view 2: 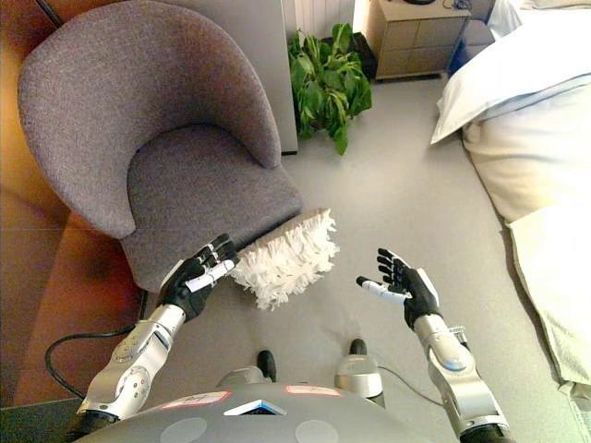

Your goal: Pick up the pillow and put it on the sofa.

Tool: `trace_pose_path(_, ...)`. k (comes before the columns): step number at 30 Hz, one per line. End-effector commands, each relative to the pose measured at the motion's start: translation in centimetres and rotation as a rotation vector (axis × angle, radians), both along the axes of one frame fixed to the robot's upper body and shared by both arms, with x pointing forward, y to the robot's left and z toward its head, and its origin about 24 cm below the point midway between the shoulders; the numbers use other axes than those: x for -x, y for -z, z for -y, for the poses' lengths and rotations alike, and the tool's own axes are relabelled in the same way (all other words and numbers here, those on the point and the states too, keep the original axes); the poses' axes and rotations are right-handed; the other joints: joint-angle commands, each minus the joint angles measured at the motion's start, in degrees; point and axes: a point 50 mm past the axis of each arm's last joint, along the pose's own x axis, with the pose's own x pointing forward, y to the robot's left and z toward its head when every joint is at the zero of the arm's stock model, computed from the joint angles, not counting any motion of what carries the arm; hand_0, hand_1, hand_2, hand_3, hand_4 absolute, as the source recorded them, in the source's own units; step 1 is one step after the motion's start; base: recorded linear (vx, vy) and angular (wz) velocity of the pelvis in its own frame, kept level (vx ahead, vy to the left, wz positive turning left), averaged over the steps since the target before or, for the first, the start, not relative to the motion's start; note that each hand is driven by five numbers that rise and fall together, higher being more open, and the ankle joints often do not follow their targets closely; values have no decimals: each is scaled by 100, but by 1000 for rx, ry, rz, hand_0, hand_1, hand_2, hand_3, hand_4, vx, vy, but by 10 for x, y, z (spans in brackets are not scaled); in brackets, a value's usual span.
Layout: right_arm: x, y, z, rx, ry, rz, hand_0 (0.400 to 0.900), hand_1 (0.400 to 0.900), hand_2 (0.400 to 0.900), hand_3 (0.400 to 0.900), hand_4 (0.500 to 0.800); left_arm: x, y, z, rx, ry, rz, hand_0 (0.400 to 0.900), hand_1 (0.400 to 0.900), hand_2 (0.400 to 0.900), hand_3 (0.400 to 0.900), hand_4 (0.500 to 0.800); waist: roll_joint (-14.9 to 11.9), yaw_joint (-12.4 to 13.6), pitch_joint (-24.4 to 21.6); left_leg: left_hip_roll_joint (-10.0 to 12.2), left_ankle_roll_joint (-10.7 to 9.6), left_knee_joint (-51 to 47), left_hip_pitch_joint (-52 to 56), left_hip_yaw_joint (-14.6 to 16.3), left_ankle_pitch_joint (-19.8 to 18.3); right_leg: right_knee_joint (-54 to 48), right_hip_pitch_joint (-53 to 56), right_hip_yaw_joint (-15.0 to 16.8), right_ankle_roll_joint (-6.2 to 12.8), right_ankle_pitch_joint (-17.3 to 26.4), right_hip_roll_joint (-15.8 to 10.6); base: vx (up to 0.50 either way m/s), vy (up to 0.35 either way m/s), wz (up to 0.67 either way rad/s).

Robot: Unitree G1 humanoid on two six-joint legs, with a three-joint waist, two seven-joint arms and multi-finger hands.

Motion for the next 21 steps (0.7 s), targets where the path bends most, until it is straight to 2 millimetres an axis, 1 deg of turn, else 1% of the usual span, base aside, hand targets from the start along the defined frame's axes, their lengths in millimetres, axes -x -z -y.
trace_pose_path(1,-29,-36,-7,0,-67,206,900,900,900,900,800,-27,-40,-11,-69,32,214,900,900,900,900,800,-260,73,-91,-21,142,139,127,432,-237,1,-53,173,-66,31,289,0,0,0)
trace_pose_path(3,-29,-35,-9,0,-66,203,900,900,900,900,800,-28,-40,-10,-36,43,217,900,900,900,900,800,-265,69,-102,-21,140,141,136,436,-233,6,-45,171,-60,39,279,0,0,0)
trace_pose_path(6,-29,-34,-9,-1,-64,204,900,900,900,900,800,-29,-39,-8,-44,56,211,900,900,900,900,800,-276,63,-113,-21,140,160,139,442,-240,16,-41,161,-61,40,273,0,0,0)
trace_pose_path(10,-30,-34,-10,3,-54,209,900,900,900,900,800,-32,-40,-9,-53,29,221,900,900,900,900,800,-286,62,-106,-16,139,195,135,451,-254,30,-38,153,-65,35,268,0,0,0)
trace_pose_path(17,-30,-35,-8,1,-41,216,900,900,900,900,800,-30,-39,-9,-55,34,214,900,900,900,900,800,-288,63,-93,-23,152,191,150,446,-267,25,-22,163,-70,23,279,0,0,0)
trace_pose_path(21,-30,-34,-9,-44,-29,209,900,900,900,900,800,-30,-38,-6,-43,58,203,900,900,900,900,800,-279,56,-91,-17,151,190,154,457,-263,15,-23,166,-67,32,279,0,0,0)
